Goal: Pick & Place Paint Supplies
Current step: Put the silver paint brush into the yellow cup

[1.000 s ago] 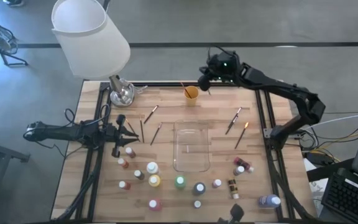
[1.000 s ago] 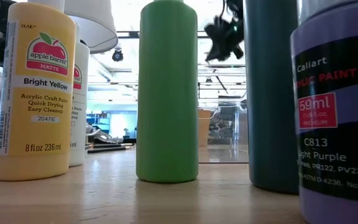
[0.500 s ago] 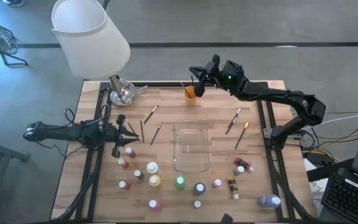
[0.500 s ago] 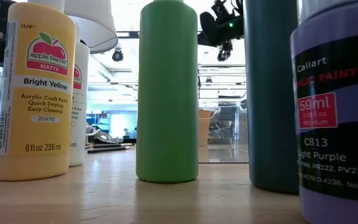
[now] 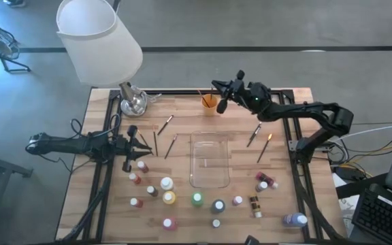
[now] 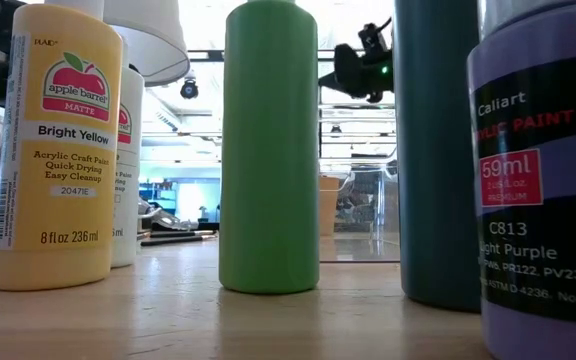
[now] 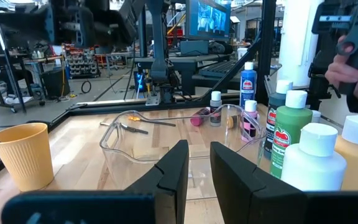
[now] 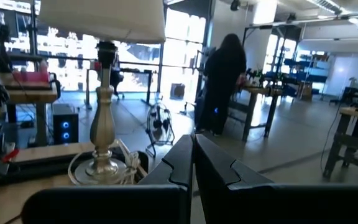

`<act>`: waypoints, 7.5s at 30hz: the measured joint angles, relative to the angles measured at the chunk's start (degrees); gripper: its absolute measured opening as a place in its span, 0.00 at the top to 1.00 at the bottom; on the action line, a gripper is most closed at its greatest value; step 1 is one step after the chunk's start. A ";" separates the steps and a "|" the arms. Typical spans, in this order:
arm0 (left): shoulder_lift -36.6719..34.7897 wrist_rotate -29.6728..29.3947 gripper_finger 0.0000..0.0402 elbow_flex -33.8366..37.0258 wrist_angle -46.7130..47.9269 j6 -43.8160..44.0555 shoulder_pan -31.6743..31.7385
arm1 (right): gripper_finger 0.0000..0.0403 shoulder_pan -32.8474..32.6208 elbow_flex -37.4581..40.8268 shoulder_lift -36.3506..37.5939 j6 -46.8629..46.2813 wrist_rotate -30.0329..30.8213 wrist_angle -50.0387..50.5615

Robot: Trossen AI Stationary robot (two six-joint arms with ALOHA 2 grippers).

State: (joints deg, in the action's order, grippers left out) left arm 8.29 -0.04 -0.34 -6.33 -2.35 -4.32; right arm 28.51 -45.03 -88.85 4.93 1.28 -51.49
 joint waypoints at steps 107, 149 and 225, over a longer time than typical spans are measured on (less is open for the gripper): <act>0.04 0.01 0.82 0.00 -0.02 0.00 0.02 | 0.50 2.94 -13.71 15.09 -34.70 17.14 101.99; 0.04 0.00 0.82 0.00 -0.01 0.00 0.00 | 0.55 16.37 8.34 7.99 -62.55 11.14 81.04; 0.04 0.21 0.82 0.00 0.00 0.00 0.00 | 0.98 18.99 5.40 1.76 -51.26 4.86 68.96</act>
State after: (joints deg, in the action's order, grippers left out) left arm 8.34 0.16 -0.34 -6.33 -2.35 -4.32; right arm 47.50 -39.64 -87.09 -46.33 6.14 17.47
